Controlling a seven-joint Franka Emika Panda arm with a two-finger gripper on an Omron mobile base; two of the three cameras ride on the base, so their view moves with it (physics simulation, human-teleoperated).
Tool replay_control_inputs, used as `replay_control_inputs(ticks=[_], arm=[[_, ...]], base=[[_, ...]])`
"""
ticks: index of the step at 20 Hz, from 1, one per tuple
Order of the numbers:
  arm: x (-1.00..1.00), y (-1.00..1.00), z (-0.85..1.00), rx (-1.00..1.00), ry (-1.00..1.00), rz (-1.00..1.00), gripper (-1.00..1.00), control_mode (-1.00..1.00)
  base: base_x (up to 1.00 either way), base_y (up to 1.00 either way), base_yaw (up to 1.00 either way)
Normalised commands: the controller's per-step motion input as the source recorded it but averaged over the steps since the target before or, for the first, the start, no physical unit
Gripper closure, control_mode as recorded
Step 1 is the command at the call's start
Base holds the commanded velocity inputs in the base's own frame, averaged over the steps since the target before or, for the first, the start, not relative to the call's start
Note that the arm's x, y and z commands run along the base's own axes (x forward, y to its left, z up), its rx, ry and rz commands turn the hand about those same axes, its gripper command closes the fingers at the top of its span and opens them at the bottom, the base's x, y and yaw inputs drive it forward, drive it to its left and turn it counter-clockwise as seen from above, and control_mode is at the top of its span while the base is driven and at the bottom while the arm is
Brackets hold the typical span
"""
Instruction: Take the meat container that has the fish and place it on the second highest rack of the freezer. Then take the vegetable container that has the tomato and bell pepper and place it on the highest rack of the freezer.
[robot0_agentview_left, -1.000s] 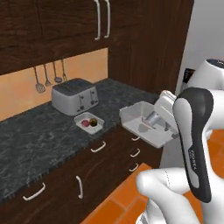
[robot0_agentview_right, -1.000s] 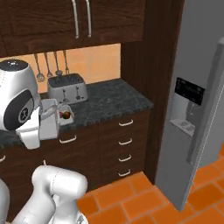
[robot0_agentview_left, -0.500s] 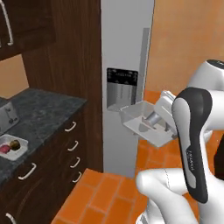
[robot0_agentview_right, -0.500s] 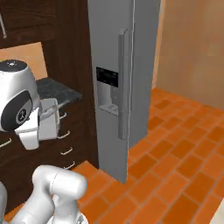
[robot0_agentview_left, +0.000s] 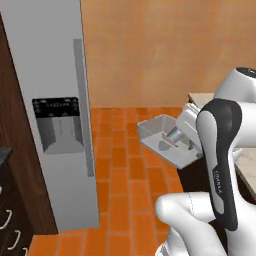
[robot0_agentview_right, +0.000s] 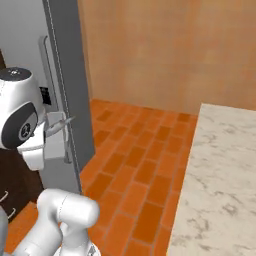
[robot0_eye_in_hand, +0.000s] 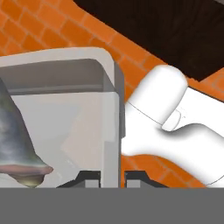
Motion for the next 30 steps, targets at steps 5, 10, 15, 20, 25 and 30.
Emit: replay_control_inputs(ticks=[5, 10, 15, 20, 25, 30], arm=[[0.00, 0.00, 0.00, 0.00, 0.00, 0.00, 1.00, 1.00], [0.00, 0.00, 0.00, 0.00, 0.00, 0.00, 1.00, 1.00], [0.00, 0.00, 0.00, 0.00, 0.00, 0.00, 1.00, 1.00], [0.00, 0.00, 0.00, 0.00, 0.00, 0.00, 1.00, 1.00], [0.00, 0.00, 0.00, 0.00, 0.00, 0.00, 1.00, 1.00], [0.00, 0.00, 0.00, 0.00, 0.00, 0.00, 1.00, 1.00]], base=[[0.81, -0.43, -0.51], [1.00, -0.19, -0.32], [1.00, -0.04, -0.09], [1.00, -0.49, 0.38], [0.88, -0.61, 0.56], [0.93, -0.47, 0.64]])
